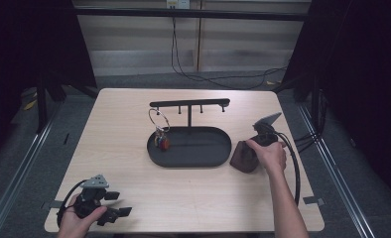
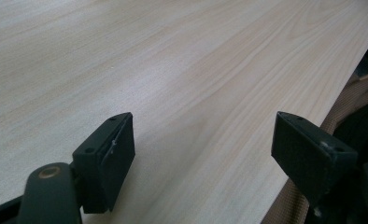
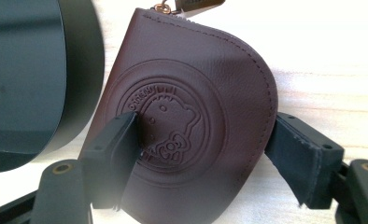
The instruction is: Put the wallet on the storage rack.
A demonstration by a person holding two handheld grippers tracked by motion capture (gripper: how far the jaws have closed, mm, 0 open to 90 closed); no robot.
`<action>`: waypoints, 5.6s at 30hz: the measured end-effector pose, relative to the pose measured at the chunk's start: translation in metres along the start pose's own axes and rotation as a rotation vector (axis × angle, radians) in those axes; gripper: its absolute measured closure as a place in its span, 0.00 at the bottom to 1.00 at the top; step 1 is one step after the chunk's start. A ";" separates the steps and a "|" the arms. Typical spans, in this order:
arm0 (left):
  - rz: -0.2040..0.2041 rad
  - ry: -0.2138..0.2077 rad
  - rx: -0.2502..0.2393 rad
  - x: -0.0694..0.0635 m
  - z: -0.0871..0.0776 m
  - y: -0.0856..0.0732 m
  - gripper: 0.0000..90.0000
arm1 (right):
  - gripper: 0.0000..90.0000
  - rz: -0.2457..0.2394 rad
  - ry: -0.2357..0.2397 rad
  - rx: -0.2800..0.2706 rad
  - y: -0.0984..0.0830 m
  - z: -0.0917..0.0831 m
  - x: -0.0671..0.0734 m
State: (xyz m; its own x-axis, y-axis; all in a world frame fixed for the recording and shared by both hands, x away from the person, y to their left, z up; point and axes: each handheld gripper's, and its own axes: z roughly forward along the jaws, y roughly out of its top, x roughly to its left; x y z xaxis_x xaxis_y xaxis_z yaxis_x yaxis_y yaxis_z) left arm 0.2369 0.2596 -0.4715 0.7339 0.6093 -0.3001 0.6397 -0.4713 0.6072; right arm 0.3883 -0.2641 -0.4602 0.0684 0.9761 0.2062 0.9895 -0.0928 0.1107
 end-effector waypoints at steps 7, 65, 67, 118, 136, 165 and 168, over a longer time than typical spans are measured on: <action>-0.008 -0.002 -0.001 0.000 0.001 0.000 0.24 | 0.31 0.037 0.050 -0.001 -0.002 0.002 -0.007; -0.012 -0.022 -0.021 0.000 -0.003 0.000 0.25 | 0.92 -0.035 -0.059 -0.124 0.004 -0.072 0.032; -0.010 -0.023 -0.019 0.000 -0.002 0.000 0.25 | 0.92 -0.033 -0.092 -0.119 0.005 -0.076 0.035; 0.010 -0.070 -0.072 0.001 -0.009 0.000 0.19 | 0.92 -0.183 -0.088 -0.185 0.016 -0.124 0.104; 0.024 -0.081 -0.076 0.001 -0.008 0.000 0.19 | 0.92 -0.177 0.069 -0.202 0.021 -0.089 0.111; 0.017 -0.072 -0.076 0.003 -0.009 0.001 0.20 | 0.93 -0.133 0.173 -0.233 0.025 -0.038 0.108; 0.016 -0.071 -0.077 0.003 -0.009 0.001 0.20 | 0.93 -0.123 0.178 -0.227 0.024 -0.033 0.107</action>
State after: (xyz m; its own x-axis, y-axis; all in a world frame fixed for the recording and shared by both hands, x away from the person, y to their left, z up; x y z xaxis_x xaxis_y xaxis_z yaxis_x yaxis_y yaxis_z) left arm 0.2373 0.2666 -0.4650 0.7600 0.5543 -0.3393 0.6101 -0.4284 0.6666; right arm 0.4153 -0.1685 -0.4031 -0.0930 0.9348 0.3428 0.9340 -0.0373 0.3553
